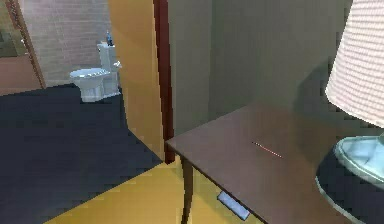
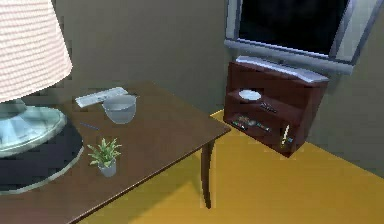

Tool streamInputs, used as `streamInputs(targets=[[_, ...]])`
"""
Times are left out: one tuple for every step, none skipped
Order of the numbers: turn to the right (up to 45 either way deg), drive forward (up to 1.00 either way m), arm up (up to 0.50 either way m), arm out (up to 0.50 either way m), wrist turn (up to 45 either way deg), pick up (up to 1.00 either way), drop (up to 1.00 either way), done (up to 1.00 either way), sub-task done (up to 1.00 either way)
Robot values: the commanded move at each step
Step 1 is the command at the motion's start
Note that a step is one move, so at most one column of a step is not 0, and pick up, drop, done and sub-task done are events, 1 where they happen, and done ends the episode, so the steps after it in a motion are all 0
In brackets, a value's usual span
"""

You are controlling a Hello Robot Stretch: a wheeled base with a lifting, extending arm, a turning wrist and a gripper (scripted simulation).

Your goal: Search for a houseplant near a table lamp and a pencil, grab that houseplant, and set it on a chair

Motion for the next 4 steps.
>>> streamInputs(targets=[[-21.0,0.00,0.00,0.00,0.0,0.00,0.00,0.00,0.00],[0.0,0.00,0.50,0.00,0.0,0.00,0.00,0.00,0.00],[0.0,0.00,0.36,0.00,0.0,0.00,0.00,0.00,0.00],[0.0,0.00,0.00,0.34,0.0,0.00,0.00,0.00,0.00]])
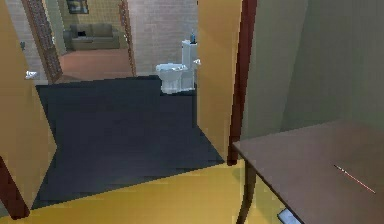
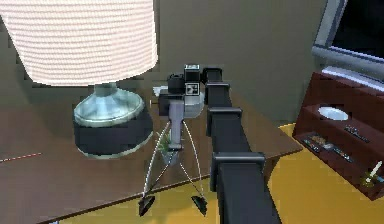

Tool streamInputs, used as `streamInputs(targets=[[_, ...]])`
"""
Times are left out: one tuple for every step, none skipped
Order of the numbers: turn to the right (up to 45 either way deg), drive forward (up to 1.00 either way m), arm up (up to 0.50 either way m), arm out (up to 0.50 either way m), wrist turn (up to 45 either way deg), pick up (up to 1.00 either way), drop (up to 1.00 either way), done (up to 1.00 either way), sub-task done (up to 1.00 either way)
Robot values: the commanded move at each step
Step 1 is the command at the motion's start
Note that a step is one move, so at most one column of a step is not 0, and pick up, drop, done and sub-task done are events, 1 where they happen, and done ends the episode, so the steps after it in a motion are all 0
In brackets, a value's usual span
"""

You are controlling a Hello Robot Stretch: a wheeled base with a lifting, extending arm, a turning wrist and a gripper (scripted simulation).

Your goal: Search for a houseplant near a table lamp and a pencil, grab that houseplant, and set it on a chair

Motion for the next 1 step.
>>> streamInputs(targets=[[0.0,0.00,0.00,0.00,45.0,0.00,0.00,0.00,0.00]])
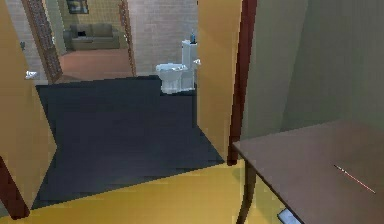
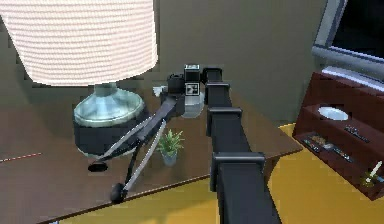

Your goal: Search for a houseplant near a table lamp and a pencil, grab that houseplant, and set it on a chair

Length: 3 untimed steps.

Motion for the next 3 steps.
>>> streamInputs(targets=[[0.0,0.00,0.00,0.00,45.0,0.00,0.00,0.00,0.00],[0.0,0.00,0.00,0.00,45.0,0.00,0.00,0.00,0.00],[0.0,0.00,0.00,0.00,18.0,0.00,0.00,0.00,0.00]])
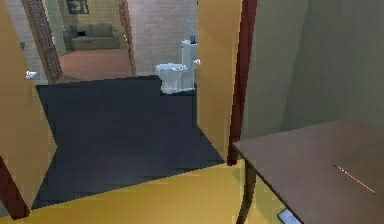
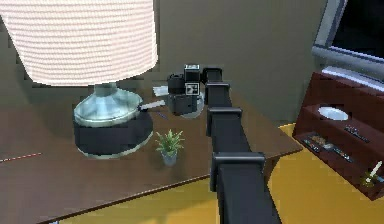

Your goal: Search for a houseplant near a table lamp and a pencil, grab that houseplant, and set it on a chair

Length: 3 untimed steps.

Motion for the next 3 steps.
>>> streamInputs(targets=[[0.0,0.00,-0.30,0.00,0.0,0.00,0.00,0.00,0.00],[0.0,0.00,0.00,0.00,0.0,1.00,0.00,0.00,0.00],[0.0,0.00,0.10,0.00,0.0,0.00,0.00,0.00,0.00]])
